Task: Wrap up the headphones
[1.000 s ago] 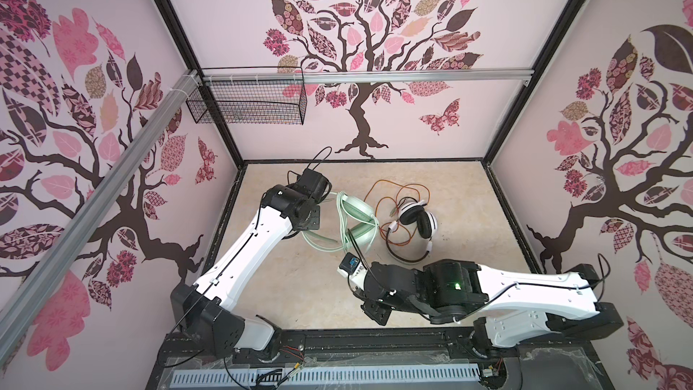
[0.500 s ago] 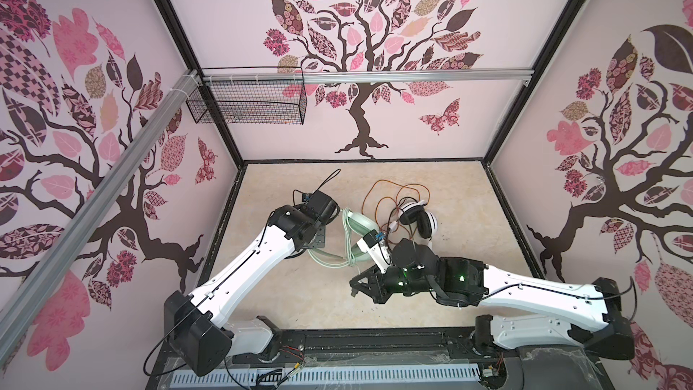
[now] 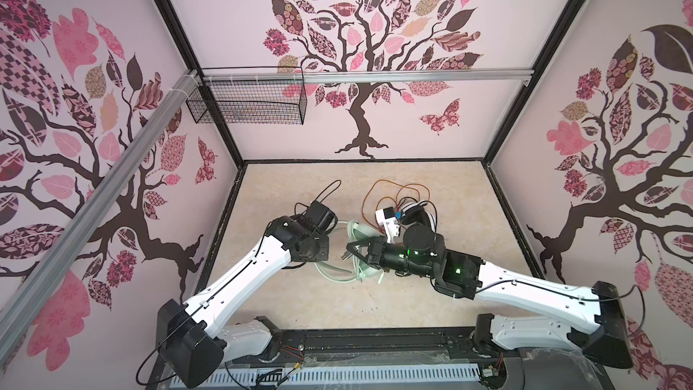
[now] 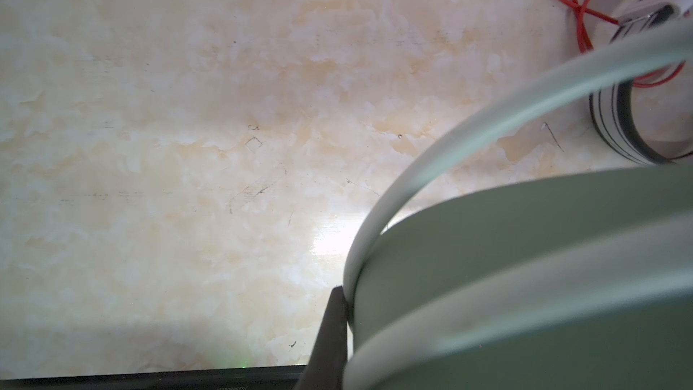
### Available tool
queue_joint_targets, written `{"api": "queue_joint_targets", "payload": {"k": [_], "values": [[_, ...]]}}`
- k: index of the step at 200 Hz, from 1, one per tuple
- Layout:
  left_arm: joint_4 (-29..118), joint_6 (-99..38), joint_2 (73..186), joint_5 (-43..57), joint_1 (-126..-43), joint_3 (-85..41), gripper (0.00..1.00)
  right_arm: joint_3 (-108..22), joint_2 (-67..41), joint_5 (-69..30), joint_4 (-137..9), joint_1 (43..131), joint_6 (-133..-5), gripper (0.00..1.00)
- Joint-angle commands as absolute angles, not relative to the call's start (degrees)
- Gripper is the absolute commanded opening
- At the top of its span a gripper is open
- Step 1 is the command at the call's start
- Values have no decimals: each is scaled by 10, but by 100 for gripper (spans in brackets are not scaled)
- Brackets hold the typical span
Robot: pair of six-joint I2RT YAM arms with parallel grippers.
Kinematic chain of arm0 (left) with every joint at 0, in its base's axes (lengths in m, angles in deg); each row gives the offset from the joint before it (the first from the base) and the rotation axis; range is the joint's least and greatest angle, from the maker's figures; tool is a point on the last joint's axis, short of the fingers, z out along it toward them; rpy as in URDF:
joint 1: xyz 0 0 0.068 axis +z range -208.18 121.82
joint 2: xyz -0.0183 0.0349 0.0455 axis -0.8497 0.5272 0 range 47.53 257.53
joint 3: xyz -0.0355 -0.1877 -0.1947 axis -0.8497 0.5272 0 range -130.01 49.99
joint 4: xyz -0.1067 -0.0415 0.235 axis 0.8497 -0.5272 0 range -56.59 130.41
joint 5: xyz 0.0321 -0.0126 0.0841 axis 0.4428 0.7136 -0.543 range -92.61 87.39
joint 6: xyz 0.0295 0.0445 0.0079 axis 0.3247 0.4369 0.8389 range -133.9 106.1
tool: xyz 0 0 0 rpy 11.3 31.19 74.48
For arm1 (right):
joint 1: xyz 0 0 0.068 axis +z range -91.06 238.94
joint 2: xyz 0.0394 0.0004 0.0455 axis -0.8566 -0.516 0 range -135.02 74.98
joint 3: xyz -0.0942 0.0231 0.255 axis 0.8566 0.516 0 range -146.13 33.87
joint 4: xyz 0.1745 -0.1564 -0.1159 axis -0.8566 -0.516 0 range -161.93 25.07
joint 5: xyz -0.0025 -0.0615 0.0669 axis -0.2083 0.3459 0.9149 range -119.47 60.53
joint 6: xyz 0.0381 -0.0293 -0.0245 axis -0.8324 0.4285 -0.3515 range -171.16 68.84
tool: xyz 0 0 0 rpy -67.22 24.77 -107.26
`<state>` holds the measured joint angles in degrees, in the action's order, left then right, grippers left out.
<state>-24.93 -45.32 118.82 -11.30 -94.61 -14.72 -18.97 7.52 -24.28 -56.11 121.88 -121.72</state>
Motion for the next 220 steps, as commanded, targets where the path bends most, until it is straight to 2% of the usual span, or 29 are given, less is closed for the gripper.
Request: {"api": "queue_joint_targets", "payload": {"k": [1, 42, 76, 97, 117, 121, 135, 150, 220], "values": [[-226, -437, 1183, -74, -949, -137, 0, -196, 49, -217, -455, 1206, -1285, 6], [-229, -427, 1188, -48, -950, -124, 0, -171, 10, -204, -356, 1180, -1365, 7], [-234, -409, 1189, -22, -950, -122, 0, -134, -44, -176, -228, 1152, -1463, 12], [-249, -403, 1192, -21, -951, -125, 0, -128, -62, -176, -208, 1146, -1493, 13], [-262, -400, 1196, -22, -950, -124, 0, -125, -56, -195, -216, 1141, -1496, 18], [-263, -400, 1197, -20, -950, -123, 0, -123, -52, -200, -221, 1139, -1497, 22], [-263, -401, 1200, -13, -950, -118, 0, -119, -38, -212, -240, 1129, -1488, 48], [-260, -403, 1204, -7, -951, -115, 0, -121, -27, -208, -269, 1110, -1472, 56], [-251, -411, 1206, 11, -950, -109, 0, -71, 3, -162, -233, 1050, -1468, 58]]}}
